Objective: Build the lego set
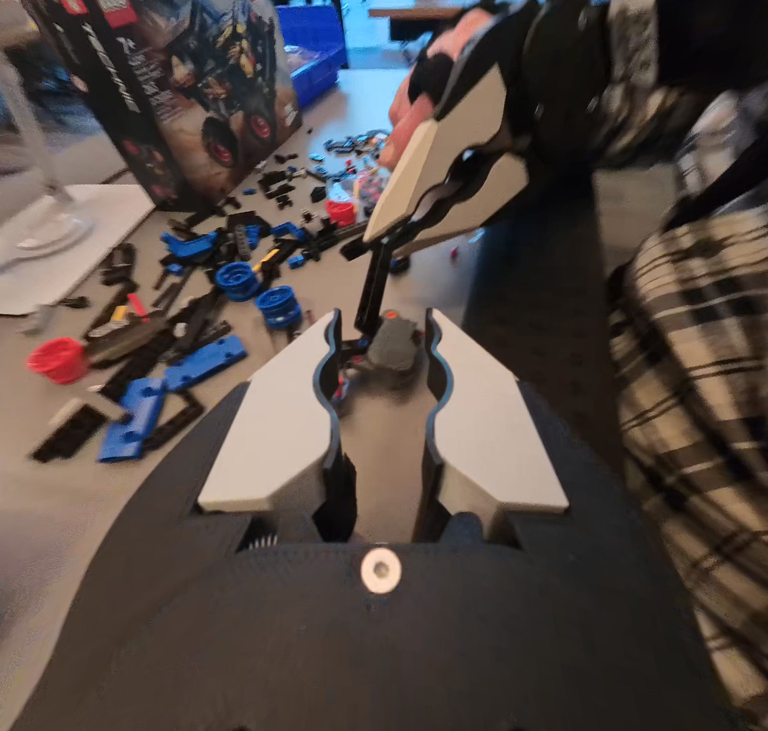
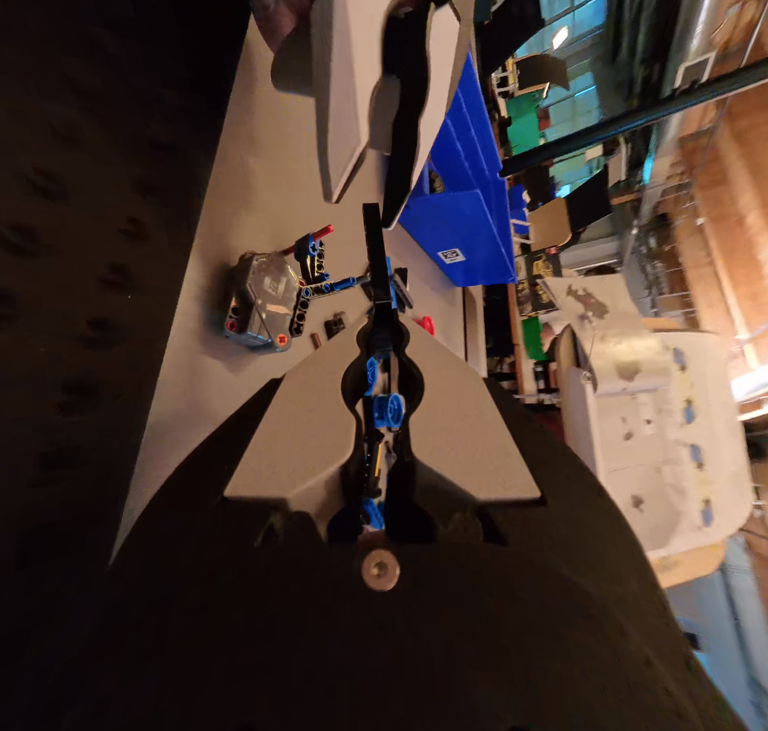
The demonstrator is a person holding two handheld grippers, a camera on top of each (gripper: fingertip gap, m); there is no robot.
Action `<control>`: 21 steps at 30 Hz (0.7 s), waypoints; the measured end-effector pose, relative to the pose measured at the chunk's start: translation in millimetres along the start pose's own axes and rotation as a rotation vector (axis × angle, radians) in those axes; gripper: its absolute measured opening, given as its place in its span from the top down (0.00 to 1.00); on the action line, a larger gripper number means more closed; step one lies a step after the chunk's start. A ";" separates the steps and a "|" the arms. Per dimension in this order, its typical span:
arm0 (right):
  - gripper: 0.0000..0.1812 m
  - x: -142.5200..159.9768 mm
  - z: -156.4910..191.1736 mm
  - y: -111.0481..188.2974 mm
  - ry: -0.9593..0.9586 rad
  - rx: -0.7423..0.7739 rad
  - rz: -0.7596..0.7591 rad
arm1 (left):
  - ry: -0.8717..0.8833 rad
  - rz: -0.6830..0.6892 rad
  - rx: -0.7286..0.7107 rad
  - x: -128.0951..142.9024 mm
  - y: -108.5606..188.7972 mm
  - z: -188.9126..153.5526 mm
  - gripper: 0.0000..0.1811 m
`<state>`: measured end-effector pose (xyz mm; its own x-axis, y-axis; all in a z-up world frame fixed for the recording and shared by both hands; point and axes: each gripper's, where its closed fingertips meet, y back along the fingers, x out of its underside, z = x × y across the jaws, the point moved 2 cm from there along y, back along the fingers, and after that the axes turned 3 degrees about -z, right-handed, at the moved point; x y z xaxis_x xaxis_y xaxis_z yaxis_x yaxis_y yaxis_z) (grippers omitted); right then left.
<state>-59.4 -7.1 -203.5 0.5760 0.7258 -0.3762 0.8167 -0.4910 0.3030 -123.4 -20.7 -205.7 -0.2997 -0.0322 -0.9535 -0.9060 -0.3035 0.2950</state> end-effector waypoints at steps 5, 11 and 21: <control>0.98 -12.1 1.6 -0.3 0.086 0.064 -0.030 | 0.053 -0.036 0.010 -4.9 -0.3 1.4 0.95; 0.98 -15.2 6.7 2.4 0.110 0.075 -0.032 | 0.021 0.020 0.049 2.3 -1.3 -5.8 0.96; 0.84 -18.6 39.0 9.7 -0.155 -0.150 -0.094 | -0.222 0.155 0.099 20.2 -1.4 -22.9 0.97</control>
<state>-60.8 -44.2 -227.7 0.5053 0.6768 -0.5353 0.8595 -0.3393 0.3824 -121.4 -42.7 -226.8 -0.4848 0.1417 -0.8631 -0.8659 -0.2163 0.4510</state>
